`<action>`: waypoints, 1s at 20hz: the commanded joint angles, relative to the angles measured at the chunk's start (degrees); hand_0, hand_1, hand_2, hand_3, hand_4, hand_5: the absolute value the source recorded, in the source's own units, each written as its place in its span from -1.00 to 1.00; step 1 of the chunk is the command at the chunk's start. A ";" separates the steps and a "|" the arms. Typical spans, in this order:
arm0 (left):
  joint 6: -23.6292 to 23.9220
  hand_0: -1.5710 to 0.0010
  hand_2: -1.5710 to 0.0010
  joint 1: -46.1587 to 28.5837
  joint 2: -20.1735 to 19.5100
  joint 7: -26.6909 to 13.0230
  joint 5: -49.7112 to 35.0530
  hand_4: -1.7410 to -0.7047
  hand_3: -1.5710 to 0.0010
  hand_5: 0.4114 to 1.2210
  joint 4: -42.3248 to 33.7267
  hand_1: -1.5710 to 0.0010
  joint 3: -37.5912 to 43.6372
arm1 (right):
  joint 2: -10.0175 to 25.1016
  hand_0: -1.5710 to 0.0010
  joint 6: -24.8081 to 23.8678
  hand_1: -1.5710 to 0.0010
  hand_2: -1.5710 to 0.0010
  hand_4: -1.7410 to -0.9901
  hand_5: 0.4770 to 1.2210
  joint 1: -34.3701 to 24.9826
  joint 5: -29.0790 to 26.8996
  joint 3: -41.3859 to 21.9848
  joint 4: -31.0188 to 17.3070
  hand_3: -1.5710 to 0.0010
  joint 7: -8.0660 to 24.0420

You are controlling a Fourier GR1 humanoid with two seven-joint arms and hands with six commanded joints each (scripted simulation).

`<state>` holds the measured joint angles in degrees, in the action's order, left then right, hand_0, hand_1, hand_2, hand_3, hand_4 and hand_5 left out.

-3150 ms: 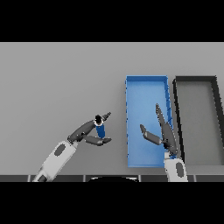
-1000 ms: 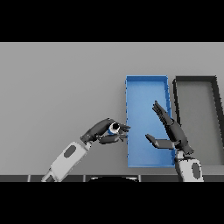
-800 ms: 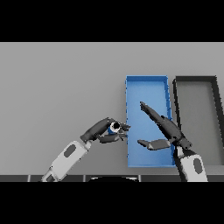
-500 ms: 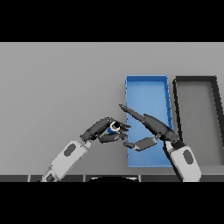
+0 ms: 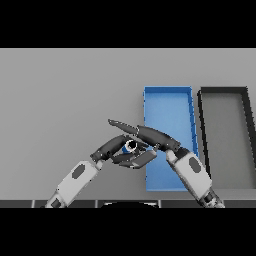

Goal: Pick up the blue pipe and place it into the blue bin.

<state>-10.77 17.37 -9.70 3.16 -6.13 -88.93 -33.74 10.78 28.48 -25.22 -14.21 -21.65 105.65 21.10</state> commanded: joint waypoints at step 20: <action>-2.84 -0.83 -0.55 -1.89 2.46 -2.76 2.73 -0.82 -0.70 1.00 -0.60 -0.72 3.28 | 1.29 -0.95 -1.90 -0.95 -0.95 -0.30 0.86 -6.26 -6.44 -5.76 -5.61 -0.93 -11.00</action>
<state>-13.70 15.46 -7.29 0.57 -3.41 -89.52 -30.47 12.09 26.52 -31.51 -20.84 -27.33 100.05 9.60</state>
